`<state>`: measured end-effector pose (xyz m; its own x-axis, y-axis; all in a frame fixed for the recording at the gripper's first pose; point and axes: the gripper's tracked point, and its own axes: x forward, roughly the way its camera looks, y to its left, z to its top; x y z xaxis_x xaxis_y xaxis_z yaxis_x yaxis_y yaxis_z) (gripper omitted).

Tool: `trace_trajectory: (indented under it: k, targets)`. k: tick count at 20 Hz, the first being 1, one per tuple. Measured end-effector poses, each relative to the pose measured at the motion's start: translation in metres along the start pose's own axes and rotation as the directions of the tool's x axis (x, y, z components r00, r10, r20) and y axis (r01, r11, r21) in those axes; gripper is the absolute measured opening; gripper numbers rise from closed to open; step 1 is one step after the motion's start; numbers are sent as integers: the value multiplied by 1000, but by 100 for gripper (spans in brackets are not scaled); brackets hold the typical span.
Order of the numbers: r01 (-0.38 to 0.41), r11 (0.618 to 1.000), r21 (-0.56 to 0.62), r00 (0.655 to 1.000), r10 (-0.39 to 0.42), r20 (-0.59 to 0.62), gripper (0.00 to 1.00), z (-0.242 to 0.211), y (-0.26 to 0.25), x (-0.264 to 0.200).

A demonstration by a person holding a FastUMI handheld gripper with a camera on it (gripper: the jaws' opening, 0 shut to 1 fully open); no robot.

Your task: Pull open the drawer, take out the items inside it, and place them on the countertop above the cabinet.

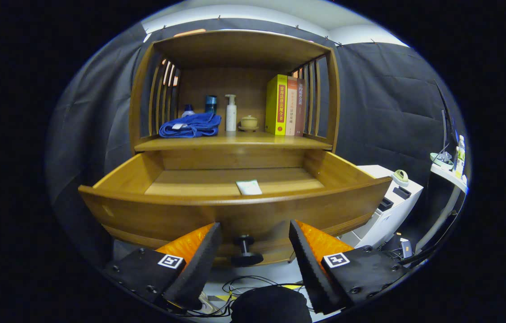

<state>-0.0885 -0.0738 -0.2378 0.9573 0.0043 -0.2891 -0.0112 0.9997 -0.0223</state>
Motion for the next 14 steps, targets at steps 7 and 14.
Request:
trace_trajectory:
  k: [7,14]
  targets:
    - [-12,997,77,999,9,40,99,67,-10,6]
    - [-88,995,-47,994,84,-74,99,106,14,70]
